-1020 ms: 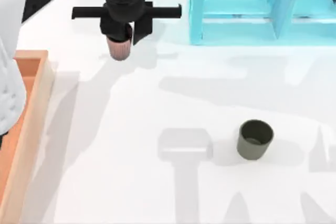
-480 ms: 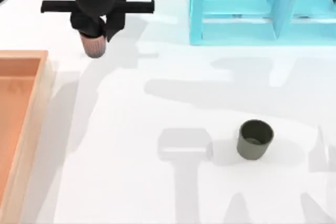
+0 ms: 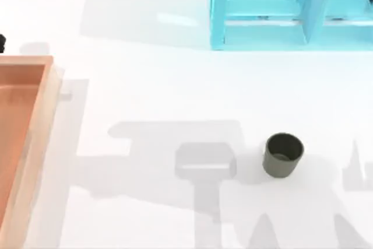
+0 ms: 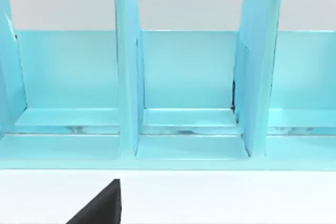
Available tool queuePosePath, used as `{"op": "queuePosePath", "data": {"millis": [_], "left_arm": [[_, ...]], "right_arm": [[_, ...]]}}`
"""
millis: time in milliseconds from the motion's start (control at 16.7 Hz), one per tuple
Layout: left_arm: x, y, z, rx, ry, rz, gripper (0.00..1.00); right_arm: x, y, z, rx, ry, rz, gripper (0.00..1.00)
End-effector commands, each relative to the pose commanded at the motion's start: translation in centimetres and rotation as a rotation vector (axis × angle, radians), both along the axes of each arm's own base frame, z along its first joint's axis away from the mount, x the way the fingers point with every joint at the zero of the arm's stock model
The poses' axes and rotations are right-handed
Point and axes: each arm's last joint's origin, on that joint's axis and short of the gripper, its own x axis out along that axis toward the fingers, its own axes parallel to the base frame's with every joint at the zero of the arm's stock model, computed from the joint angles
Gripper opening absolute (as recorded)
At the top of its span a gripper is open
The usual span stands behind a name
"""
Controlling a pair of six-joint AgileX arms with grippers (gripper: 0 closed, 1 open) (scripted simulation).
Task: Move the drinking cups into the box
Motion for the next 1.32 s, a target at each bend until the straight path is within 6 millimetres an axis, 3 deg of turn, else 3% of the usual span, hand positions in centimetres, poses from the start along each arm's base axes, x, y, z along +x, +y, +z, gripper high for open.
{"op": "queuePosePath", "data": {"millis": [180, 360, 780, 1140, 1320], "left_arm": [[-5.9, 4.1, 0.2, -0.041, 0.028, 0.005, 0.00], [-9.1, 5.5, 0.0, -0.068, 0.036, 0.004, 0.00], [-9.3, 5.6, -0.5, -0.067, 0.038, 0.001, 0.00], [-9.4, 5.9, -5.6, -0.070, 0.036, 0.005, 0.00], [-9.5, 5.9, -6.5, -0.071, 0.036, 0.004, 0.00]], "right_arm": [[0.0, 0.0, 0.0, 0.000, 0.000, 0.000, 1.00], [0.0, 0.0, 0.0, 0.000, 0.000, 0.000, 1.00], [0.0, 0.0, 0.0, 0.000, 0.000, 0.000, 1.00], [0.0, 0.0, 0.0, 0.000, 0.000, 0.000, 1.00], [0.0, 0.0, 0.0, 0.000, 0.000, 0.000, 1.00]]}}
